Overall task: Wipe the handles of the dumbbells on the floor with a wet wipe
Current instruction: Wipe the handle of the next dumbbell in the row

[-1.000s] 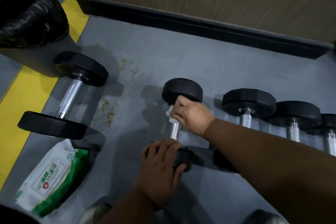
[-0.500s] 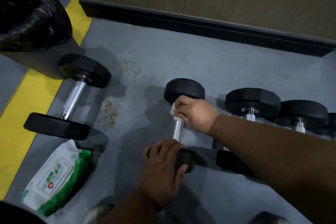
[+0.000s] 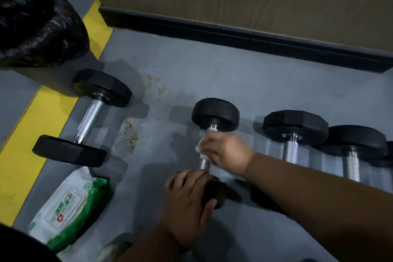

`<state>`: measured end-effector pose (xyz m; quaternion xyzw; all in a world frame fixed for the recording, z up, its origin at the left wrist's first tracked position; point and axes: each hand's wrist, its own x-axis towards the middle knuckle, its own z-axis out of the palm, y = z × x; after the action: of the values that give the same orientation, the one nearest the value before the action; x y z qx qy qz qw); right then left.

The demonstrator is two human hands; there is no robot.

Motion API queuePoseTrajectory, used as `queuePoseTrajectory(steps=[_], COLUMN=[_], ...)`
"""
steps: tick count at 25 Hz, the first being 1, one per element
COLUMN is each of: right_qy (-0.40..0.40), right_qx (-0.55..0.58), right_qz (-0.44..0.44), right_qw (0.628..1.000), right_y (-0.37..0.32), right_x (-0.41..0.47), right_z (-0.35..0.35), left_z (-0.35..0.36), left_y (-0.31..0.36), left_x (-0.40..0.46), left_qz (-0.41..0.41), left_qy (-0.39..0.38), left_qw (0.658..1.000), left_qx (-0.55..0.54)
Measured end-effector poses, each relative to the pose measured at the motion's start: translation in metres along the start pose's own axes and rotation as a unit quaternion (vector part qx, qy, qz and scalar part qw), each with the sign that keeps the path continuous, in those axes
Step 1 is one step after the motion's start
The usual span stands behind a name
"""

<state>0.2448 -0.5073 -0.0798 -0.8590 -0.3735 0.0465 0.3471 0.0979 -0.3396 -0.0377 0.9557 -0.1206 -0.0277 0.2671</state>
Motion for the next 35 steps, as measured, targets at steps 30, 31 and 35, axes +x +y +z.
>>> queuePoseTrajectory(steps=[30, 31, 35], right_qy=[-0.089, -0.051, 0.006], right_qx=[0.101, 0.105, 0.056], right_qz=[0.019, 0.052, 0.032], right_qw=[0.991, 0.992, 0.998], right_y=[0.013, 0.021, 0.021], right_x=[0.000, 0.004, -0.012], right_z=[-0.020, -0.023, -0.021], left_z=[0.000, 0.000, 0.002], left_y=[-0.007, -0.007, -0.007], left_x=[0.001, 0.001, -0.001], left_qz=[0.011, 0.010, 0.019], left_qy=[-0.011, -0.004, 0.008], left_qw=[1.000, 1.000, 1.000], left_qx=[0.015, 0.014, 0.008])
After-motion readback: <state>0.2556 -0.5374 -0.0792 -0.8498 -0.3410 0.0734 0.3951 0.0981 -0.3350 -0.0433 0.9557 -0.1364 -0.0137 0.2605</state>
